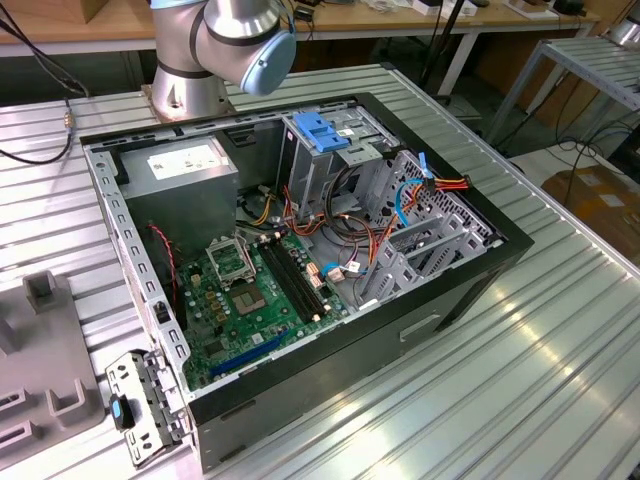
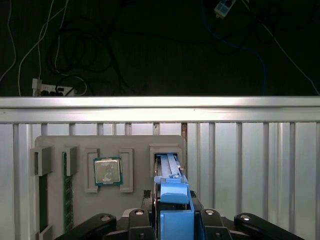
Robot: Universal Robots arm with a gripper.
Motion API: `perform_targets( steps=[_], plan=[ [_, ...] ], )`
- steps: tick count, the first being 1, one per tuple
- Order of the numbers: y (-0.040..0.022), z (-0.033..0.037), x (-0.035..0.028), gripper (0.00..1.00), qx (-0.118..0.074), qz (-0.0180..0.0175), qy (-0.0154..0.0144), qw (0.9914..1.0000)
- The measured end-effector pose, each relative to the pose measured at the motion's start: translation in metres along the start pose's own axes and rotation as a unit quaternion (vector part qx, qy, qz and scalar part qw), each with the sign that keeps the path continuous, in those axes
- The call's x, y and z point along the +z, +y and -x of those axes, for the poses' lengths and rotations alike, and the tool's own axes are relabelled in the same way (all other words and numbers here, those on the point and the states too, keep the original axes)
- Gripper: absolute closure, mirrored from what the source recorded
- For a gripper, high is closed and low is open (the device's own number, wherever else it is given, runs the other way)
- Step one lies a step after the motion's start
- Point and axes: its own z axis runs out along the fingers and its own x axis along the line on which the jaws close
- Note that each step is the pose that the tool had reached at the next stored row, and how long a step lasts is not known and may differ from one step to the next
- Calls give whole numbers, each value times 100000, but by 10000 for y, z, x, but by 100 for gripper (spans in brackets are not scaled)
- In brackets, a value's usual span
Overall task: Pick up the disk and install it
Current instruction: 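Pick up the disk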
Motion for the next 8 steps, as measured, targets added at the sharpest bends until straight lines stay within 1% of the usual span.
perform_targets(
  steps=[3, 8],
  plan=[
    [0, 0, 2, 63, 0, 6, -6, 100000],
    [0, 0, 29, 63, 2, 11, -19, 100000]
  ],
)
